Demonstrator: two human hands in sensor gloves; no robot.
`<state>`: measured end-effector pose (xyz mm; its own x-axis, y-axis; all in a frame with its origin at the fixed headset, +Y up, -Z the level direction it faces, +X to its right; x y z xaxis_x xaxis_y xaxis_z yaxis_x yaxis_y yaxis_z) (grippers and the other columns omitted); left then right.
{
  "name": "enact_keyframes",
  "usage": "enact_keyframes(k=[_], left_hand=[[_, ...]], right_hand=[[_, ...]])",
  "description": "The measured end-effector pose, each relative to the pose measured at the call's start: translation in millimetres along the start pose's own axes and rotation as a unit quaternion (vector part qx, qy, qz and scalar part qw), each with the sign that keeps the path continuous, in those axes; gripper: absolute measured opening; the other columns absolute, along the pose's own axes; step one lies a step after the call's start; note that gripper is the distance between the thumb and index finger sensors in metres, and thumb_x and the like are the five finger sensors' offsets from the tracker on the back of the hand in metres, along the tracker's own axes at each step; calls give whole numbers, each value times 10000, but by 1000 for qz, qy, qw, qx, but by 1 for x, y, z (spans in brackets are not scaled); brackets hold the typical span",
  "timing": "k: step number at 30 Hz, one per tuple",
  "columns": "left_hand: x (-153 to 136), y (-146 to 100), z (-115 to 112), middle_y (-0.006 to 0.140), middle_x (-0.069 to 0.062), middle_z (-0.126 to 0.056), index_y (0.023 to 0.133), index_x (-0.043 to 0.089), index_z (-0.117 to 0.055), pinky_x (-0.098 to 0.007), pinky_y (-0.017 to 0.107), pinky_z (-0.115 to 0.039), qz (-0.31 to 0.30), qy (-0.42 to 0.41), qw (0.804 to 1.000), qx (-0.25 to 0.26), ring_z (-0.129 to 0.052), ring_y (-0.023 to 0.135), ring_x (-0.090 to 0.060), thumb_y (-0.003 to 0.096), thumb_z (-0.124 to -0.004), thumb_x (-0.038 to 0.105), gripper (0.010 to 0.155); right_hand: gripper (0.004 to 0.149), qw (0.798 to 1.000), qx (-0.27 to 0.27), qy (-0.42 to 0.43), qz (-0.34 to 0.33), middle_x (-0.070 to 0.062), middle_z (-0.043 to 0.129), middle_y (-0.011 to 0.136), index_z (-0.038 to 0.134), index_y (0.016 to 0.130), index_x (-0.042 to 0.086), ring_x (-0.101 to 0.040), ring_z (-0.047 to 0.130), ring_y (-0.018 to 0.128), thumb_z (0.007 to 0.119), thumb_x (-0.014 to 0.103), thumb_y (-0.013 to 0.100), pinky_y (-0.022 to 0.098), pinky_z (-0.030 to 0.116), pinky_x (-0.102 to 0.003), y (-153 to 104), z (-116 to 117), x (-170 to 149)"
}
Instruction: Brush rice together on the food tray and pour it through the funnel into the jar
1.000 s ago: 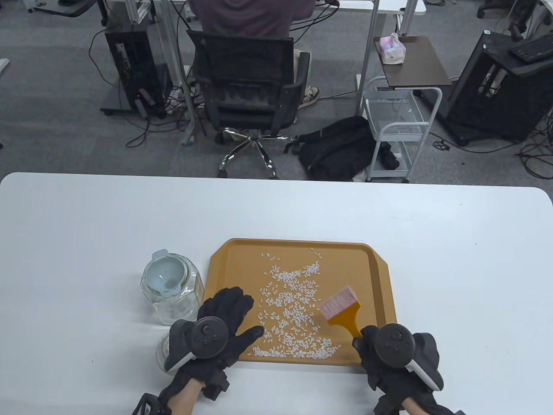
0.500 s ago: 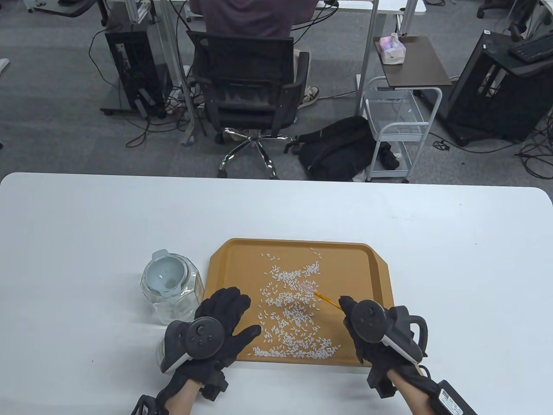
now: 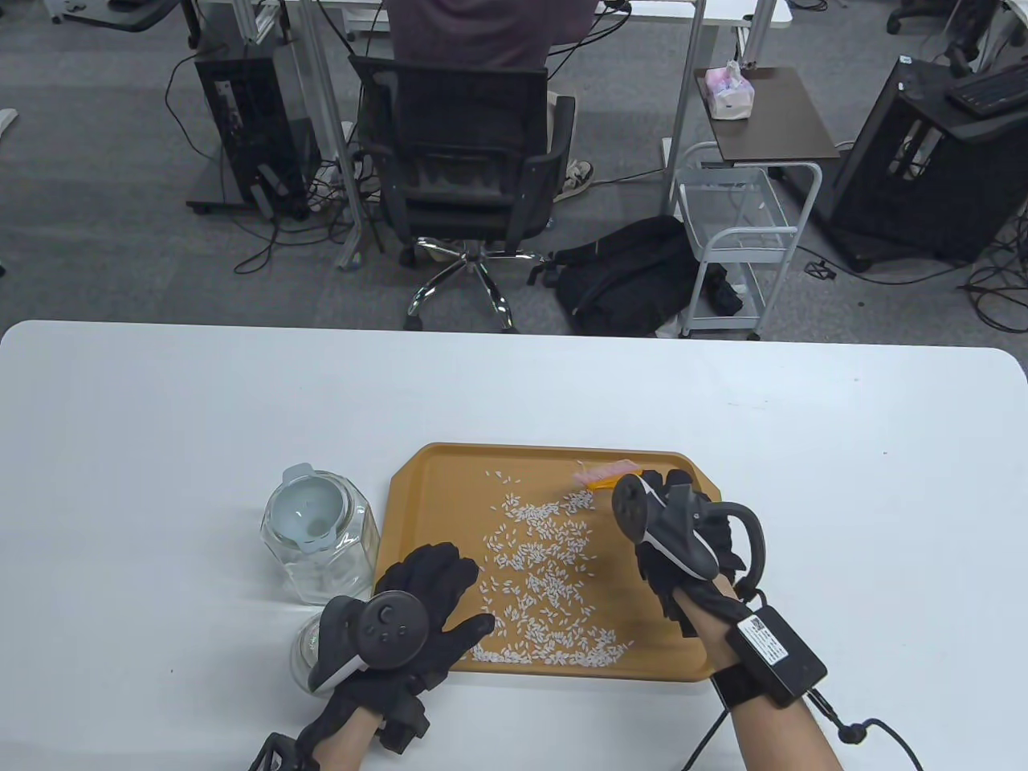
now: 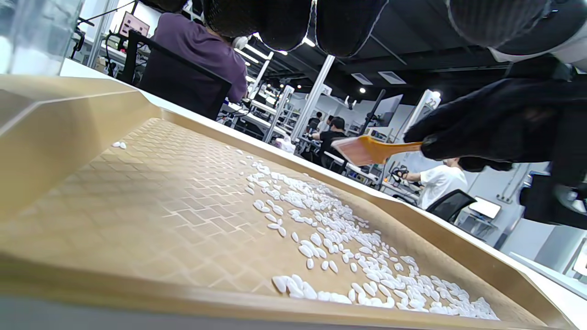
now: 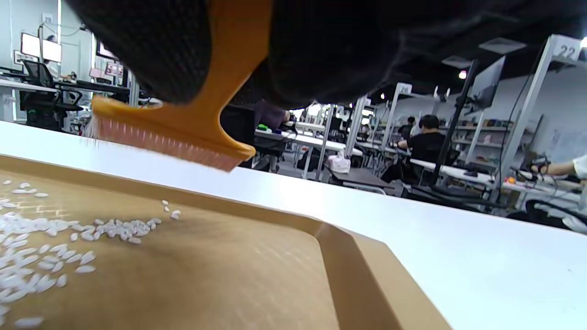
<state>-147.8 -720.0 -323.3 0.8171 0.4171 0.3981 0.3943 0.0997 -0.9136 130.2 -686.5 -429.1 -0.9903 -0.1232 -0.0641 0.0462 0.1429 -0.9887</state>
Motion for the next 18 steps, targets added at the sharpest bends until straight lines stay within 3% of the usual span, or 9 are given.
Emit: enact_keyframes(k=[6, 9, 18], left_hand=[[0, 1, -1, 1186, -107, -524, 1050, 246, -603, -655, 766, -450, 0, 1, 1000, -8, -514, 1105, -389, 447, -674, 662, 736], [1, 1, -1, 1185, -107, -525, 1049, 244, -606, -654, 766, -451, 0, 2, 1000, -12, -513, 1105, -389, 449, -674, 660, 733], [2, 0, 2, 1187, -108, -523, 1045, 245, -617, -655, 768, -447, -2, 7, 1000, -16, -511, 1107, -389, 451, -673, 660, 726]], right_hand=[[522, 997, -1, 62, -38, -154, 822, 846, 881, 872, 196, -280, 945, 422, 938, 348, 376, 228, 861, -354, 17, 8, 33], [512, 998, 6, 55, -44, -144, 825, 850, 893, 863, 210, -288, 943, 447, 943, 343, 372, 256, 861, -372, 24, 15, 47], [499, 999, 19, 14, -30, -141, 801, 869, 881, 870, 216, -263, 947, 359, 899, 369, 396, 143, 836, -316, 26, 30, 37]])
Point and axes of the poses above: the tracker on the back of each hand, its own x axis roughly to the thumb side, its own y axis roughly from the wrist to the fingertips, z = x × y, the point moved 5 cm from there along y, roughly from the wrist to the fingertips
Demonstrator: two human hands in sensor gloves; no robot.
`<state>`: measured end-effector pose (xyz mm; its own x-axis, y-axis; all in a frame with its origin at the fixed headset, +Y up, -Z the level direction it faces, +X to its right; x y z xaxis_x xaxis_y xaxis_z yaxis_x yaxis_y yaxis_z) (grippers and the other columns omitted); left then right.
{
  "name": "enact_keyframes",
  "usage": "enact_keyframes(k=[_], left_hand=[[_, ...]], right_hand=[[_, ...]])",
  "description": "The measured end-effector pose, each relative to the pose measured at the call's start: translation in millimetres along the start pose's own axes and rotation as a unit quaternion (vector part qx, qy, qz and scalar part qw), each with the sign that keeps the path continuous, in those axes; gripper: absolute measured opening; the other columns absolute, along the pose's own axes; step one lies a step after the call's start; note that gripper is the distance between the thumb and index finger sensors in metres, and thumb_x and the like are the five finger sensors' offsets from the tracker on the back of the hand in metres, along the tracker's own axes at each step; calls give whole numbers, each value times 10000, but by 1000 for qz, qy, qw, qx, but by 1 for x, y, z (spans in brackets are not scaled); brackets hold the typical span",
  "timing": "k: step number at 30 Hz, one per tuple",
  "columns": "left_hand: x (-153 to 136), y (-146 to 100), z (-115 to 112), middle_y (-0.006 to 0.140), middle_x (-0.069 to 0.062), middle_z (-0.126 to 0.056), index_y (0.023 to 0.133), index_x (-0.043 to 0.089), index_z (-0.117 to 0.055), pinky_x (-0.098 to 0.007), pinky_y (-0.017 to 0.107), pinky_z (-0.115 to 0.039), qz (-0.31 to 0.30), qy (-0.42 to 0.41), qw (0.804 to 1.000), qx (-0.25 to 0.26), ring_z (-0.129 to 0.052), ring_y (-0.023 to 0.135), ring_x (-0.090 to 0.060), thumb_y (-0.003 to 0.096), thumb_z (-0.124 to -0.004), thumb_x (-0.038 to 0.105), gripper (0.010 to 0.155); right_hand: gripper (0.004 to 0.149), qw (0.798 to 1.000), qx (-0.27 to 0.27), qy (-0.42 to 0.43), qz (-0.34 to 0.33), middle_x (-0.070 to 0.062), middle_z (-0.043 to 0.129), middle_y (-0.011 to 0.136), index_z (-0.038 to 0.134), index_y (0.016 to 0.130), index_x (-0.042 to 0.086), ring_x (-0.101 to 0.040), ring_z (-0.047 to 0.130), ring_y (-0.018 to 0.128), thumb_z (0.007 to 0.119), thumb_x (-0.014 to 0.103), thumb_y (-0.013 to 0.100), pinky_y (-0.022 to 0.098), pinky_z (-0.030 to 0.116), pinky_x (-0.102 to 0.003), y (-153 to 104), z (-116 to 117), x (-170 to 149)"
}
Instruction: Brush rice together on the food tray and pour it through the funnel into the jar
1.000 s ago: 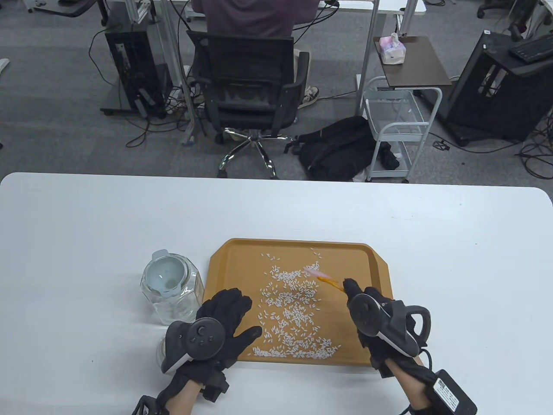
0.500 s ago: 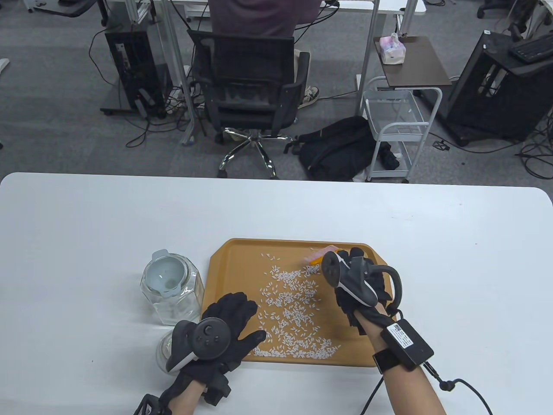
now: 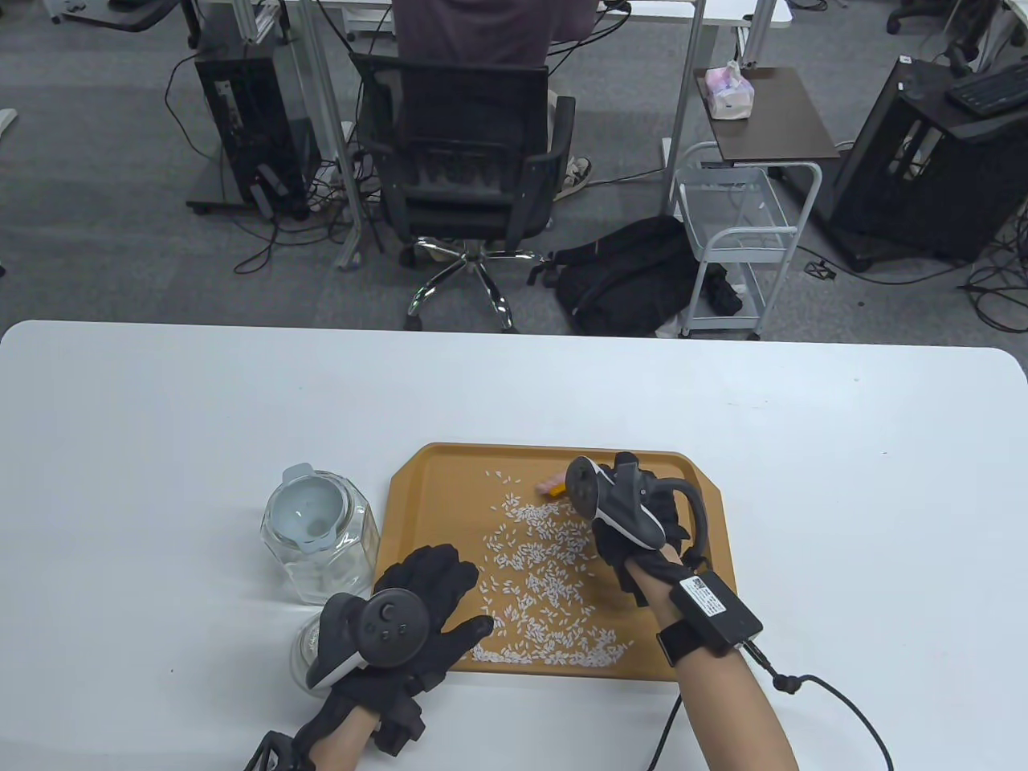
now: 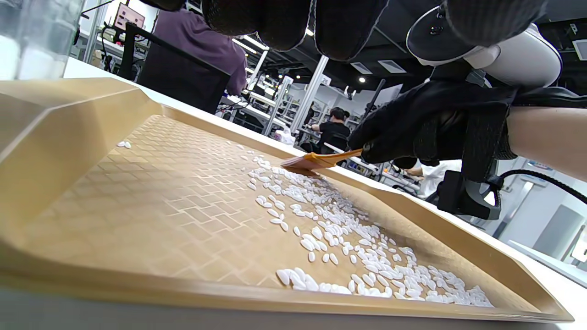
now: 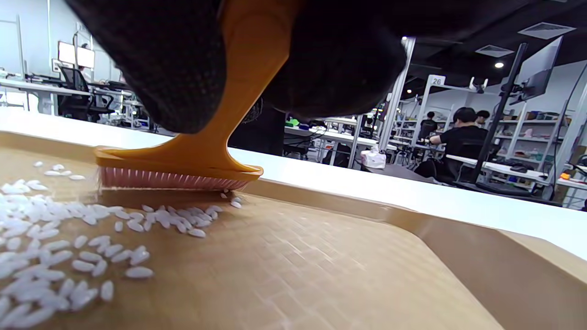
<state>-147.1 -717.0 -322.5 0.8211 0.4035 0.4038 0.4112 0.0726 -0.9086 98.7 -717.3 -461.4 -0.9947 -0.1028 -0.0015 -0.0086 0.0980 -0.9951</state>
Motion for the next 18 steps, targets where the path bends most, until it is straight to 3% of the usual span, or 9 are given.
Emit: enact_keyframes(k=[8, 18], left_hand=[[0, 0, -2, 1185, -109, -528, 1045, 246, -617, -657, 766, -447, 0, 0, 1000, -5, -515, 1106, -389, 453, -672, 658, 723], [-5, -2, 3, 1185, -108, -530, 1045, 244, -619, -657, 765, -449, 8, -15, 1000, 4, -516, 1105, -390, 453, -671, 658, 724]], right_hand=[[466, 995, -27, -51, -86, -117, 916, 734, 967, 763, 172, -204, 939, 135, 936, 431, 377, 1, 814, -270, -45, -21, 11], [456, 985, 26, -32, -170, -133, 959, 585, 1008, 684, 128, -200, 935, 46, 969, 452, 366, -65, 799, -276, -129, -44, 24]])
Point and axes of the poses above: the tracker on the back of each hand, its own x axis roughly to the thumb side, its own y axis roughly from the wrist to the fingertips, z = x × y, the point moved 5 cm from there along y, roughly from the wrist to the fingertips
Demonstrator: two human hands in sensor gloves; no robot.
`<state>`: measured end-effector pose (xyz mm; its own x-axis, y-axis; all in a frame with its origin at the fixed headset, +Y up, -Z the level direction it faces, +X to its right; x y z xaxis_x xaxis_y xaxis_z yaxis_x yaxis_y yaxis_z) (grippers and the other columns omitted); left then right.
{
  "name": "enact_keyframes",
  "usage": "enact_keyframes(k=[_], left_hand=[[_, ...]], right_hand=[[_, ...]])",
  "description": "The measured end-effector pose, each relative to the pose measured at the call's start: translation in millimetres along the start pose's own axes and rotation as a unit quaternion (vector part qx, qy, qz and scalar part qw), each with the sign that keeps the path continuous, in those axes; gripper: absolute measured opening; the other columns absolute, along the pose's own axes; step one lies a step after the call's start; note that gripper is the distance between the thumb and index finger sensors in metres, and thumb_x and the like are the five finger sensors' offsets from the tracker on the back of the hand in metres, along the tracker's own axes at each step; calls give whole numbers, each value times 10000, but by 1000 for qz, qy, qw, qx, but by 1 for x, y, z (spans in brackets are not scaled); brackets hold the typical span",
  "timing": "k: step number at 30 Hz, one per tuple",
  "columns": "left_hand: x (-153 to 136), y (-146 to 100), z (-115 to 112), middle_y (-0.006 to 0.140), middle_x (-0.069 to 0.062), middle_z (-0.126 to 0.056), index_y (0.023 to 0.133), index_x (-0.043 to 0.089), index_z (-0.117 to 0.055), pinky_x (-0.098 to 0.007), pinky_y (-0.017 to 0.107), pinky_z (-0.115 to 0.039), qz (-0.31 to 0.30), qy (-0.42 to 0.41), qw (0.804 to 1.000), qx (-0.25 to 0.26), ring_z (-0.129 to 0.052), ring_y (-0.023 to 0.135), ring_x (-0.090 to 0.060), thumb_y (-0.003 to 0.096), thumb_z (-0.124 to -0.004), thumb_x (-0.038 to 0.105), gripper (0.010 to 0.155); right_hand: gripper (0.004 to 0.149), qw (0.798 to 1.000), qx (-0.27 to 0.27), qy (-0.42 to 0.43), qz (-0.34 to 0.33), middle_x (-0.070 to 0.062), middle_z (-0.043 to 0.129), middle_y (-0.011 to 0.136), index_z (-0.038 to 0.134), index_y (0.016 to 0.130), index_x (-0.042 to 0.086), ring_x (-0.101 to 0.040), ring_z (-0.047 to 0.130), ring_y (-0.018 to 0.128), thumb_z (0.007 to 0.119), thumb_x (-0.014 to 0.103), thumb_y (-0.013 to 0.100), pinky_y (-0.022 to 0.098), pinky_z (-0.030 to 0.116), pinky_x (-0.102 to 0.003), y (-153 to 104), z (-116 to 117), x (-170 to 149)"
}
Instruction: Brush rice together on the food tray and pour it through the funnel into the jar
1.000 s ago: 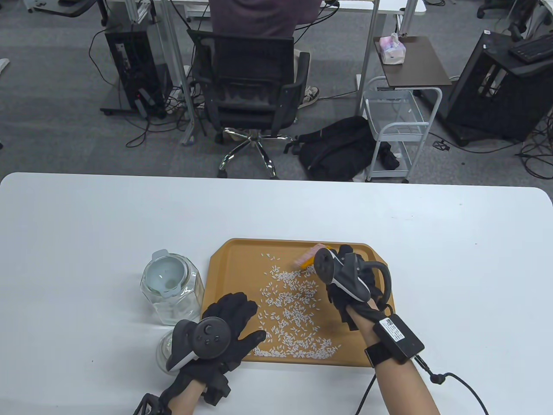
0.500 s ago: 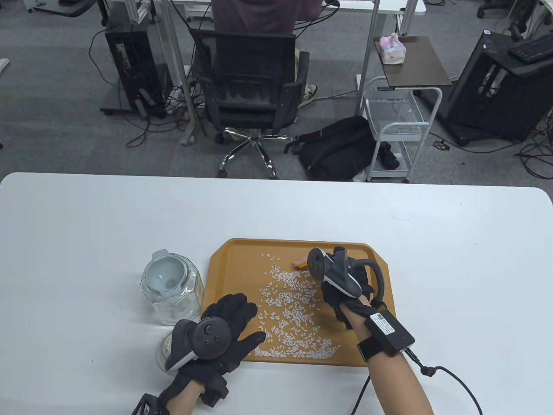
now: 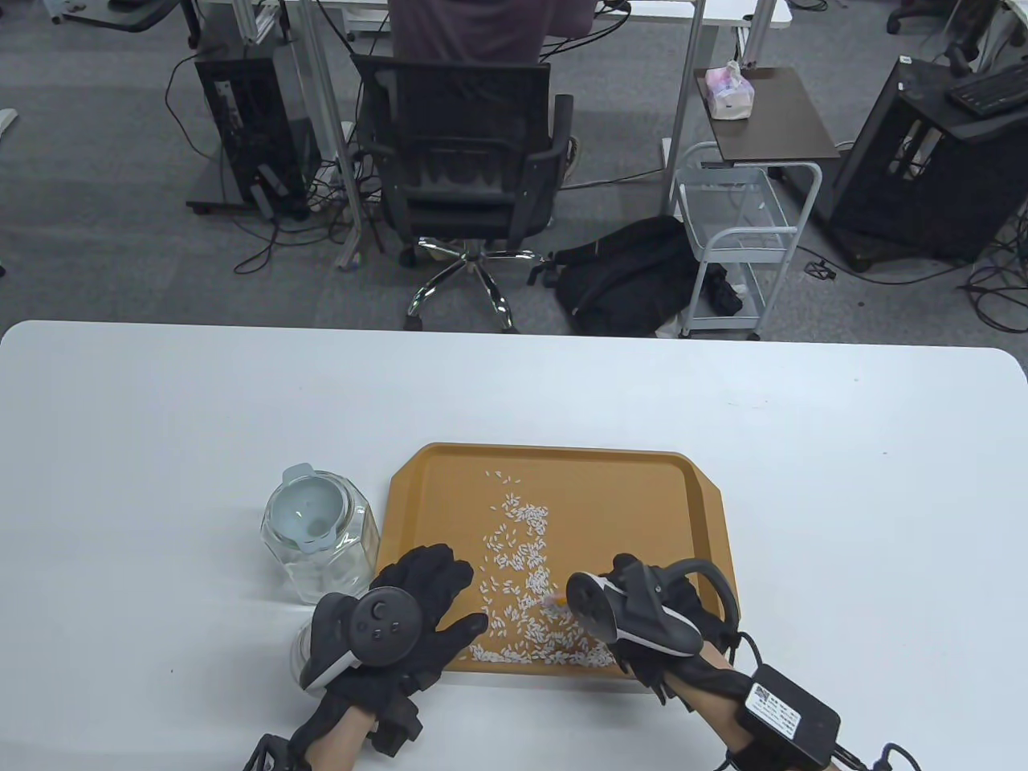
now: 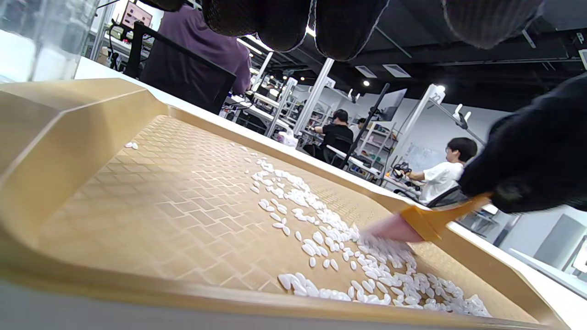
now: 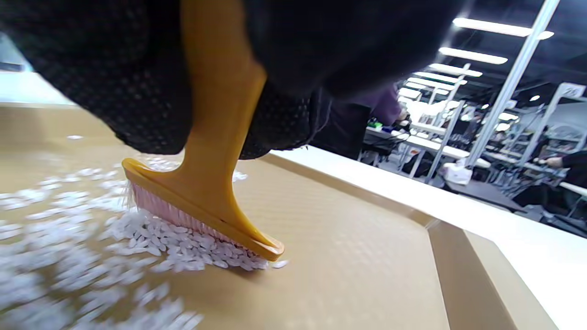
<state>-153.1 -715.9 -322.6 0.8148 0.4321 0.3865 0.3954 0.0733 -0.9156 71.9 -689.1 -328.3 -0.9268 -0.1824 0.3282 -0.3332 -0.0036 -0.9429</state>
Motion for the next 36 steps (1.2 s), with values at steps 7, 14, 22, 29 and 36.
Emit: enact_keyframes(k=[7, 14, 22, 29, 36], left_hand=[[-1, 0, -1, 1186, -110, -530, 1046, 244, -616, -657, 766, -448, 3, 0, 1000, -1, -517, 1104, -391, 455, -671, 657, 723], [-4, 1, -3, 1184, -108, -531, 1046, 245, -615, -656, 767, -447, 10, -2, 1000, -6, -513, 1106, -389, 457, -670, 655, 720], [-10, -3, 8, 1173, -101, -564, 1054, 240, -594, -652, 763, -467, 8, -24, 999, 30, -551, 1095, -381, 456, -676, 649, 729], [-13, 2, 3, 1171, -97, -572, 1053, 241, -597, -650, 762, -474, 13, -19, 1000, 12, -559, 1093, -380, 456, -676, 650, 728], [-13, 2, 2, 1169, -100, -578, 1052, 240, -599, -650, 759, -478, 14, -14, 1000, 8, -565, 1089, -383, 455, -676, 650, 728]], right_hand=[[470, 1000, 3, -16, -9, -116, 976, 600, 1007, 689, 136, -208, 946, 89, 958, 477, 369, -24, 811, -281, -23, -21, 3], [505, 998, -17, 50, 40, -184, 845, 839, 864, 890, 125, -276, 975, 401, 889, 332, 430, 227, 889, -343, 12, -28, -21], [504, 994, -40, -8, 105, -167, 807, 878, 839, 914, 158, -304, 941, 456, 853, 312, 434, 288, 852, -389, 69, -6, -39], [460, 992, -40, -58, 105, -144, 836, 850, 905, 846, 198, -263, 950, 319, 890, 348, 412, 162, 846, -321, 55, 12, -48], [421, 996, -48, -42, 57, -113, 942, 697, 977, 742, 161, -226, 947, 141, 932, 391, 392, 27, 819, -288, 8, 6, -35]])
Point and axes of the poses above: the tracker on the back of each hand, its own x axis roughly to the thumb side, its own y axis roughly from the wrist to the fingertips, z = x × y, the point moved 5 cm from there along y, roughly from the wrist to the fingertips
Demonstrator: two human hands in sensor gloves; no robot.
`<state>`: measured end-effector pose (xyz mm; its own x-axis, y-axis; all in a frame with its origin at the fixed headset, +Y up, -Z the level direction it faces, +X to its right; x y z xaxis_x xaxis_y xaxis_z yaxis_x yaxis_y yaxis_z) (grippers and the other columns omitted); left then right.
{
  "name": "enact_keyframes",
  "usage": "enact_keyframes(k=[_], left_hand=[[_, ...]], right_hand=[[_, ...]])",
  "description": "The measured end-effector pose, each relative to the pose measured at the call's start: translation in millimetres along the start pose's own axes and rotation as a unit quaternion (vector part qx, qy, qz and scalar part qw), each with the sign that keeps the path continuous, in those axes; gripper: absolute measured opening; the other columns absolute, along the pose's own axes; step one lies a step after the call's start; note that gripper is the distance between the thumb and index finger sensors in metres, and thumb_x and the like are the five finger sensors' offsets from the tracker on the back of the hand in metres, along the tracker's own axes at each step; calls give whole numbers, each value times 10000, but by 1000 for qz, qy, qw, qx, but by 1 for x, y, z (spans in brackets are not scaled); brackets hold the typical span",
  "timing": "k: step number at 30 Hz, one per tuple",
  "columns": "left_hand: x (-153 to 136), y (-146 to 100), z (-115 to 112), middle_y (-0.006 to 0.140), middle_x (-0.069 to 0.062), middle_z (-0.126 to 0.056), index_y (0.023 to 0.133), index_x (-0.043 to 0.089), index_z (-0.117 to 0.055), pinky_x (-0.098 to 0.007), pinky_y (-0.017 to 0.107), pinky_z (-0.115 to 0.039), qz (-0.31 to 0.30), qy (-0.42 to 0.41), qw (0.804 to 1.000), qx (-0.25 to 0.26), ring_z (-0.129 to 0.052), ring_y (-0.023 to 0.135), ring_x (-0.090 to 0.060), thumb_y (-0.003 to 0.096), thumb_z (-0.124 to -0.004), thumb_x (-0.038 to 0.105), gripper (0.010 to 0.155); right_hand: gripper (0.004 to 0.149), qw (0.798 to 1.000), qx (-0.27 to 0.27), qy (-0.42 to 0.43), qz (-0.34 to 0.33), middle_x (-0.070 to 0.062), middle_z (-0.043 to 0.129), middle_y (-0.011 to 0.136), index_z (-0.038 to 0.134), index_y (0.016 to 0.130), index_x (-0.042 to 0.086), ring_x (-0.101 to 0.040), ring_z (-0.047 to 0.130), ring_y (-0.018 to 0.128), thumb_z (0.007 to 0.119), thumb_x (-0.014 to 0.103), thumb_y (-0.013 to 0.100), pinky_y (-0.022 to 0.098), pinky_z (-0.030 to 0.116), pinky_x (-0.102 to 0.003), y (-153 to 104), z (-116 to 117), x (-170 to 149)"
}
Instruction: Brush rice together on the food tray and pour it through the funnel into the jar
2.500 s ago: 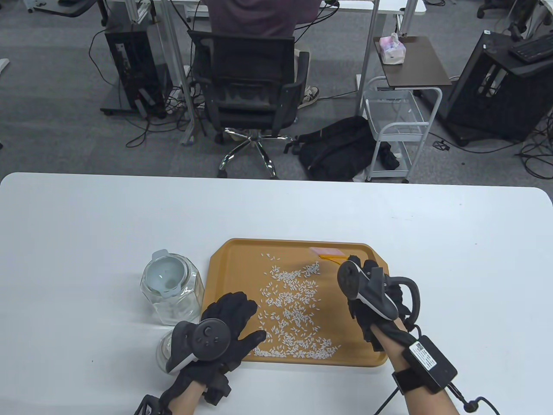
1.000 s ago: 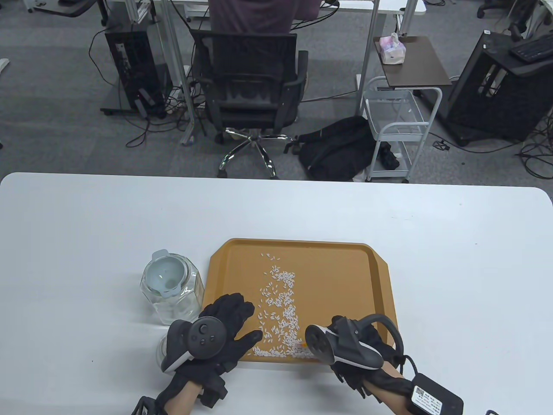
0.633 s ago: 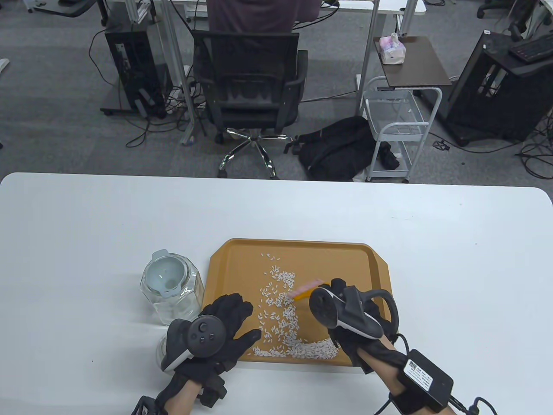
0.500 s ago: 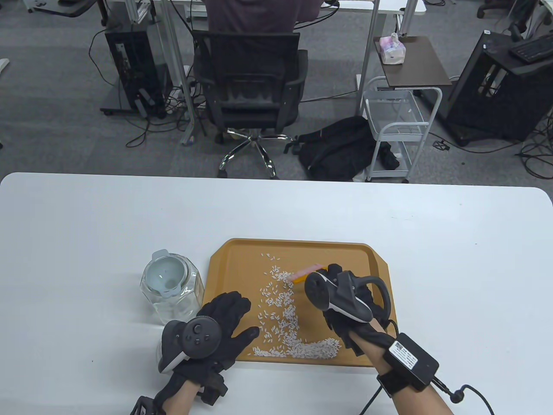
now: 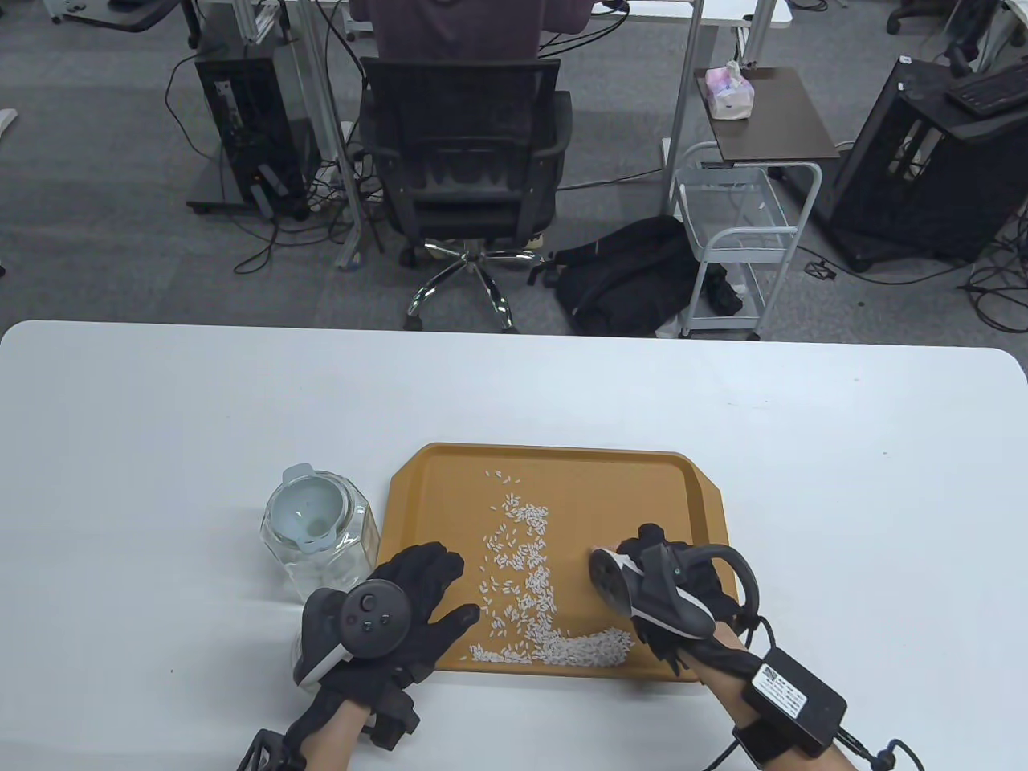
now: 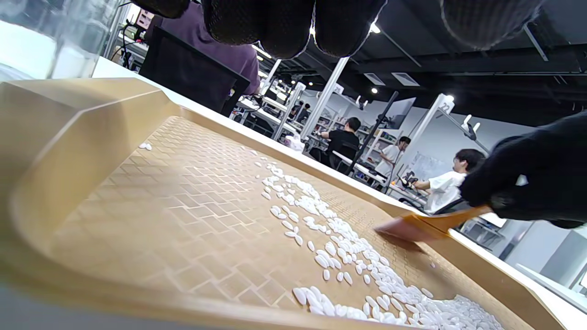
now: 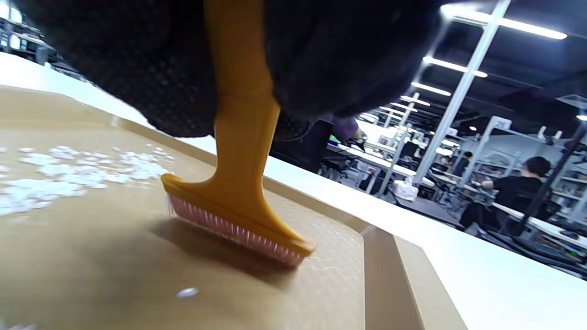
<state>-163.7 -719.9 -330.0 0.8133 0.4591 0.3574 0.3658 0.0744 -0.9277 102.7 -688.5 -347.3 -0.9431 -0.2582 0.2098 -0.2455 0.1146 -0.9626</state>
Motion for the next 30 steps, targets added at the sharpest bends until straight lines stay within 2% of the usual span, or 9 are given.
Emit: enact_keyframes(k=[4, 9, 13, 15, 18, 21, 25, 27, 30], left_hand=[[0, 0, -1, 1168, -102, -581, 1055, 242, -595, -653, 755, -482, 2, 0, 1000, 0, -569, 1088, -385, 453, -677, 651, 732], [1, -1, -3, 1169, -102, -577, 1061, 241, -578, -650, 757, -482, 2, -4, 1000, -3, -567, 1088, -382, 457, -672, 649, 735], [9, -4, 1, 1164, -101, -590, 1063, 242, -574, -649, 753, -498, -15, -38, 999, 9, -585, 1082, -382, 460, -672, 649, 735], [12, -5, 4, 1155, -88, -614, 1062, 246, -576, -644, 748, -518, -21, -43, 999, 20, -618, 1071, -375, 460, -671, 650, 731], [12, -6, 4, 1150, -87, -625, 1060, 246, -578, -642, 745, -526, -21, -39, 999, 21, -629, 1065, -374, 460, -672, 648, 729], [10, -6, 5, 1155, -98, -611, 1062, 244, -574, -650, 758, -484, -15, -37, 999, 24, -601, 1076, -375, 461, -673, 645, 729], [8, -6, 8, 1167, -95, -576, 1065, 242, -563, -653, 769, -446, -12, -35, 999, 32, -553, 1094, -375, 465, -671, 643, 729], [7, -6, 9, 1168, -97, -576, 1065, 245, -566, -658, 766, -447, -12, -33, 999, 32, -552, 1094, -379, 462, -673, 645, 731], [7, -6, 8, 1169, -95, -575, 1065, 244, -566, -659, 765, -446, -12, -31, 999, 29, -552, 1094, -378, 461, -674, 645, 733]], right_hand=[[412, 999, 10, 25, -20, -119, 964, 640, 1006, 693, 144, -222, 944, 94, 968, 398, 370, -13, 810, -288, -27, -11, 3], [414, 998, 34, 35, -38, -123, 970, 619, 1009, 685, 135, -221, 947, 93, 973, 400, 369, -12, 812, -289, -46, -21, 6], [430, 999, -37, 15, -9, -119, 957, 677, 975, 747, 155, -226, 973, 177, 938, 395, 393, 54, 849, -288, -48, -40, -4], [450, 998, -52, 29, 12, -129, 936, 730, 945, 792, 153, -229, 998, 254, 921, 378, 403, 114, 888, -292, -39, -46, -12], [494, 996, -29, 86, 20, -169, 864, 820, 881, 870, 129, -256, 1004, 407, 905, 325, 417, 243, 925, -324, -19, -41, -16], [506, 996, -14, 85, 19, -183, 816, 863, 850, 900, 124, -279, 978, 491, 891, 299, 426, 320, 914, -353, 7, -33, -7], [486, 998, -33, 40, 33, -147, 801, 885, 862, 890, 155, -305, 932, 527, 886, 300, 427, 315, 858, -376, 39, -24, 9], [467, 997, -57, 20, 50, -93, 822, 884, 885, 868, 185, -310, 932, 511, 897, 308, 418, 292, 851, -376, 52, -22, 14], [439, 996, -59, 15, 60, -47, 861, 863, 916, 832, 218, -307, 945, 485, 924, 315, 404, 271, 854, -365, 70, -16, 21]])
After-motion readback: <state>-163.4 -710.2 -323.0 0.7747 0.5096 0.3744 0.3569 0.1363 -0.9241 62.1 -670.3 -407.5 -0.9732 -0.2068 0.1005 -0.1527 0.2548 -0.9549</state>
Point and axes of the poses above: the tracker on the back of each hand, its own x axis roughly to the thumb side, its own y axis roughly from the wrist to the fingertips, z = x × y, the point moved 5 cm from there along y, roughly from the wrist to the fingertips
